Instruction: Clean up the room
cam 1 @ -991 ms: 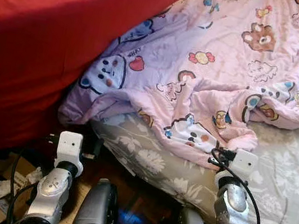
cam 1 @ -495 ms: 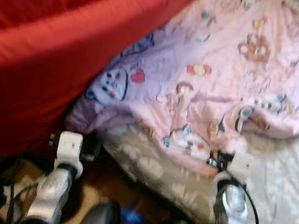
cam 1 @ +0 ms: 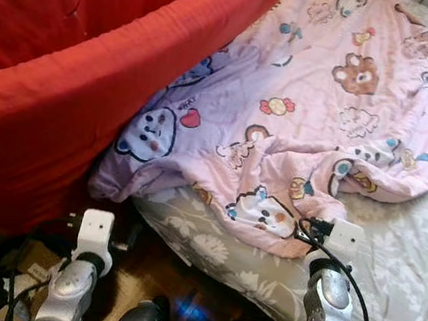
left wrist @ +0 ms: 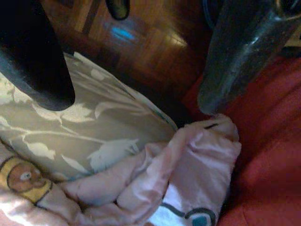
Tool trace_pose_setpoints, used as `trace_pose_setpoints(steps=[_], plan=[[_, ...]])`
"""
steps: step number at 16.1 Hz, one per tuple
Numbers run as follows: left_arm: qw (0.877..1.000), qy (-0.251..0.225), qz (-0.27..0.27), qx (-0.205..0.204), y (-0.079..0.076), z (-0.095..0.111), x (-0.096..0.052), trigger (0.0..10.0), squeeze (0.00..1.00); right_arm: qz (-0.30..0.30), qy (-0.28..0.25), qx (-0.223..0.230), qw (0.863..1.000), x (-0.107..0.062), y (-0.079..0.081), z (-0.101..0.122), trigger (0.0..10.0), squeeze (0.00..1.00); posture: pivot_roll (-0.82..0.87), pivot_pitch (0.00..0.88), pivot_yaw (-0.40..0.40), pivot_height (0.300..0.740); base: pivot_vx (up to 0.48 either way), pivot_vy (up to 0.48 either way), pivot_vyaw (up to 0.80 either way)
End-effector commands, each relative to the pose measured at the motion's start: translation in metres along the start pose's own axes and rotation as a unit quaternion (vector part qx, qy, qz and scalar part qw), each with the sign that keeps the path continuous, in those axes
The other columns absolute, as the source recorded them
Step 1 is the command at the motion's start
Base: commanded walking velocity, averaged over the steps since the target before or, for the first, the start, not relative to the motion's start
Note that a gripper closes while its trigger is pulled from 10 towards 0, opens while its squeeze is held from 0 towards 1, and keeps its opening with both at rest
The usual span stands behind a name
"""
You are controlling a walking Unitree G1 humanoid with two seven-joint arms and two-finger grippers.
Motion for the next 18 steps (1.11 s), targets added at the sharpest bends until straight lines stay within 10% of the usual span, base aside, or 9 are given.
trace_pose_setpoints(steps=[1, 18], plan=[[0.999, 0.036, -0.003, 0.007, 0.000, -0.024, -0.011, 10.0, 0.00, -0.016, 0.012, 0.005, 1.000, -0.009, -0.011, -0.013, 10.0, 0.00, 0.17, 0.217, -0.012, 0.740, 0.000, 0.000, 0.00], [0.999, 0.047, -0.009, -0.005, -0.003, -0.011, 0.010, 10.0, 0.00, -0.033, 0.008, 0.009, 0.999, -0.010, -0.018, -0.012, 10.0, 0.00, 0.13, 0.015, 0.001, 0.740, 0.000, 0.000, 0.00]])
Point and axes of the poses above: a point about 5 cm out from each wrist's last joint towards the gripper, its own x axis pointing out of the wrist towards the gripper, its own z axis along the axis of the wrist's last joint, y = z × x, the point moved 6 cm from there along x, pointing out of the wrist towards the gripper, and after that the axes turned 15 degrees about x, right-handed, at the moved point
